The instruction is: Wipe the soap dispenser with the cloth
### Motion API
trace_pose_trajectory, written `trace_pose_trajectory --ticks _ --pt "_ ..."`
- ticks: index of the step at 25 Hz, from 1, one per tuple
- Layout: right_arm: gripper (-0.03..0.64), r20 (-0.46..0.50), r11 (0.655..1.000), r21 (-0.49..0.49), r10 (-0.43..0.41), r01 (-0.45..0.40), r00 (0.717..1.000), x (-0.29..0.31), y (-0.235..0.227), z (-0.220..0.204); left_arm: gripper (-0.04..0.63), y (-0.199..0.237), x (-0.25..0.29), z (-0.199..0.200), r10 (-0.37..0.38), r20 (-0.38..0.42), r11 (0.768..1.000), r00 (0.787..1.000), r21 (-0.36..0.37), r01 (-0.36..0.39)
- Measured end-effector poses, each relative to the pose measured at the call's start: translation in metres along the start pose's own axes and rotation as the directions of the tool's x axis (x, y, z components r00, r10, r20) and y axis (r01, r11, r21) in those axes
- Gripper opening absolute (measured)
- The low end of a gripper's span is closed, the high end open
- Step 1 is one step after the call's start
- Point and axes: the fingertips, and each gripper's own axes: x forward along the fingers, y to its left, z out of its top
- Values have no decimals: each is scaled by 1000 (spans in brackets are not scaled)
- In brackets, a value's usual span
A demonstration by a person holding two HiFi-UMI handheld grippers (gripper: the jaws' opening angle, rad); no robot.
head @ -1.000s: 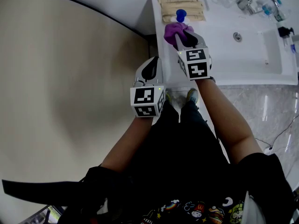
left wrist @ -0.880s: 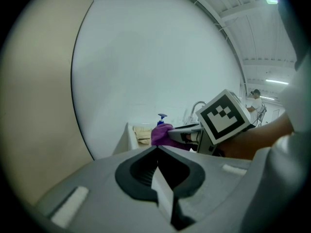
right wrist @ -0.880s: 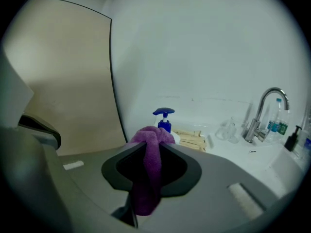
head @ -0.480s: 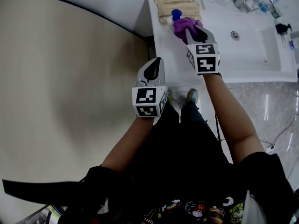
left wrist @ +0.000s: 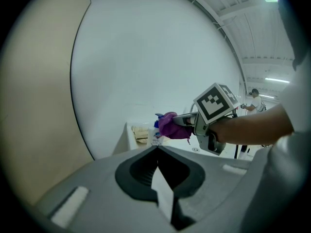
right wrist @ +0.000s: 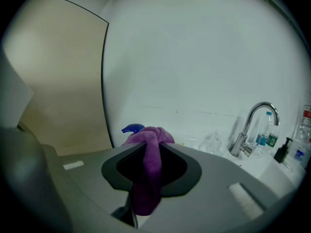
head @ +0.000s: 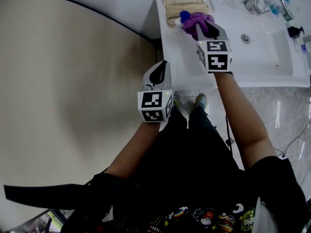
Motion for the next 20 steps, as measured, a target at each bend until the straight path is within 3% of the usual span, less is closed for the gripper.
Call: trace_pose_trajectory --ticks 20 --pt "103 -135 991 -22 126 -130 983 0 61 -67 2 -2 -1 -9 0 -19 1000 1000 -2 0"
